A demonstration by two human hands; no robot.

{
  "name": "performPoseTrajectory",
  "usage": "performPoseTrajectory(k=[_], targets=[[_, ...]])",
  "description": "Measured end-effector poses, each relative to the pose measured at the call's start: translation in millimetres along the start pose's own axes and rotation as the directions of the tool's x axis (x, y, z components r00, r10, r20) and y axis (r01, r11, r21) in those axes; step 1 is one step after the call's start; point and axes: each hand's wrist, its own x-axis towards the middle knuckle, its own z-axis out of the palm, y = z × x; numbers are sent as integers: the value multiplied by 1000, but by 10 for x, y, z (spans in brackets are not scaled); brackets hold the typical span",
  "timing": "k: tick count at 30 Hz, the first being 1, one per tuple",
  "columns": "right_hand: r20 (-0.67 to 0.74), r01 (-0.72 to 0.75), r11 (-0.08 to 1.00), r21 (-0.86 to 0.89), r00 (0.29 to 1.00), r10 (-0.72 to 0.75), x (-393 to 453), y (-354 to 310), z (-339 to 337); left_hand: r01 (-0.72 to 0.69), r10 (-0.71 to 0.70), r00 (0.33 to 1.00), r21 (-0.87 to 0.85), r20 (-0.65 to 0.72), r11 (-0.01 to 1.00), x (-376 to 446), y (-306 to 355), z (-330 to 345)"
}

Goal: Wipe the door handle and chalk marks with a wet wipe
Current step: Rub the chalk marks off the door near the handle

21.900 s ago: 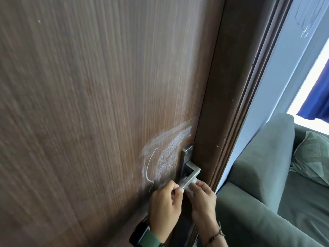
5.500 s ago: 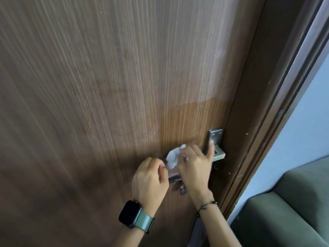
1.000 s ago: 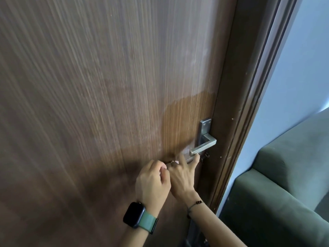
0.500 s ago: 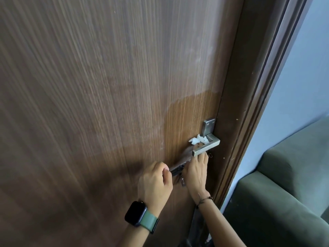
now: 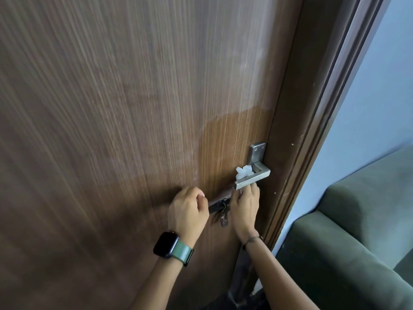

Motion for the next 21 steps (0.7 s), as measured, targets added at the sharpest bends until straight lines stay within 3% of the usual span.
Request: performPoseTrajectory(k=[3, 7, 9, 11, 13, 17, 19, 21], targets=[[-26, -127, 989, 76, 991, 130, -4, -30, 135, -5, 5, 1000, 8, -4, 1000, -27, -5, 7], [163, 74, 993, 90, 983, -88, -459, -155, 303, 28, -28, 1000, 23, 13, 999, -62, -26, 22], [193, 75, 989, 124, 976, -99, -462, -108, 244, 37, -37, 999, 23, 19, 999, -65, -25, 30], [97, -105, 976, 192, 991, 88, -301, -12, 132, 45, -45, 999, 22, 4, 999, -57, -24, 37], [-13, -265, 929, 257, 961, 278, -88, 92, 12, 49, -49, 999, 17, -6, 999, -59, -27, 43], [-11, -410, 887, 213, 907, 422, 147, 123, 29, 59, -59, 998, 16, 3, 998, -64, -35, 79], [5, -375, 912, 168, 925, 380, 29, 29, 148, 67, -67, 998, 17, -3, 998, -77, -54, 87], [70, -198, 978, 70, 979, 193, -200, -63, 244, 68, -68, 998, 23, -3, 997, -84, -81, 100]])
